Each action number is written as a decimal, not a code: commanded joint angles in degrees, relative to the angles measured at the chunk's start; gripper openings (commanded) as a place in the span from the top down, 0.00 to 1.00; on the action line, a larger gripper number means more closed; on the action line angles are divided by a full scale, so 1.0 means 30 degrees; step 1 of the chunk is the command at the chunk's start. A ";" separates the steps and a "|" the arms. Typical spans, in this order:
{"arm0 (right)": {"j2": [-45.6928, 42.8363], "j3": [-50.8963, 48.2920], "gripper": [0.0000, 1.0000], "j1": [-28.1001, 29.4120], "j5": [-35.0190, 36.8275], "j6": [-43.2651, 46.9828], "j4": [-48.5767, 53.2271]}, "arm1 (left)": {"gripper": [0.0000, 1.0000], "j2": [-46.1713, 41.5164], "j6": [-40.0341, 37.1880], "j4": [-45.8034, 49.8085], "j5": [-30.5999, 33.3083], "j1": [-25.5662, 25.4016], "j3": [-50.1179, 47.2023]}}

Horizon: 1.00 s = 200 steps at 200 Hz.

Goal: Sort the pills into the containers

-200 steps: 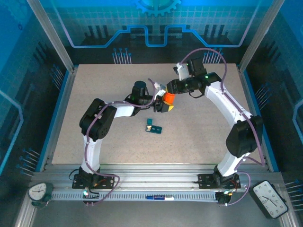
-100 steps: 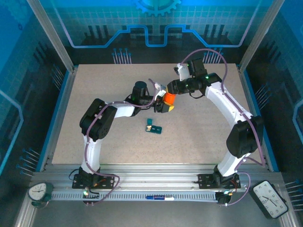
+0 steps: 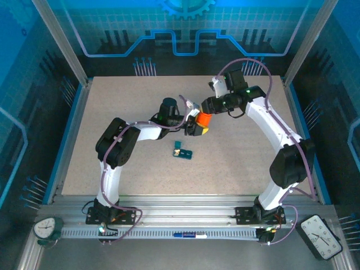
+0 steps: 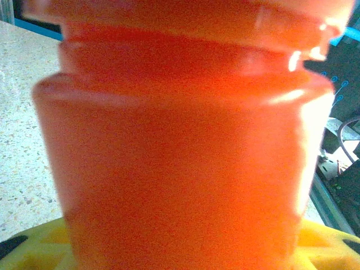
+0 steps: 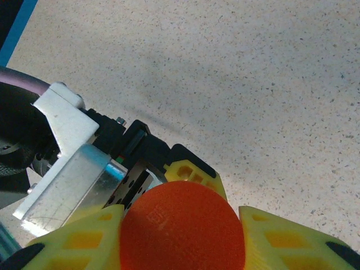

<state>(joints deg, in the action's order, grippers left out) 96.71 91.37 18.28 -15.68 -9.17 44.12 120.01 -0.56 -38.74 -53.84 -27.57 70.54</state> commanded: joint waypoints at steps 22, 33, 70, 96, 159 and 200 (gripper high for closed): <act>0.1396 0.0000 0.75 -0.0826 0.0418 0.0933 0.4299 | 1.00 -0.1648 -0.0995 -0.2821 -0.0769 0.0270 0.0716; 0.1681 0.0210 0.74 -0.0920 -0.0206 0.0740 0.4315 | 1.00 -0.1765 -0.1196 -0.2638 -0.0743 0.0257 0.0712; 0.1811 -0.0078 0.74 -0.1049 -0.2394 -0.0919 0.3204 | 1.00 -0.2003 -0.1512 -0.2626 -0.0626 0.0183 0.0582; 0.1574 -0.0584 0.73 -0.1169 -0.3317 -0.1955 0.2257 | 1.00 -0.2090 -0.1723 -0.2744 -0.0389 0.0139 0.0373; 0.1310 0.0149 0.68 -0.1372 -0.3899 -0.2480 0.2191 | 1.00 -0.2469 -0.2582 -0.1869 -0.0158 0.0087 0.0222; 0.1425 -0.0032 0.69 -0.1271 -0.3737 -0.2494 0.2337 | 1.00 -0.2502 -0.2756 -0.1604 -0.0132 0.0077 0.0361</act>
<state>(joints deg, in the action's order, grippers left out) 99.39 92.38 14.41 -27.09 -14.63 45.08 118.56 -4.82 -35.68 -53.15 -27.16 69.97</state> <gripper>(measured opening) 0.438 0.531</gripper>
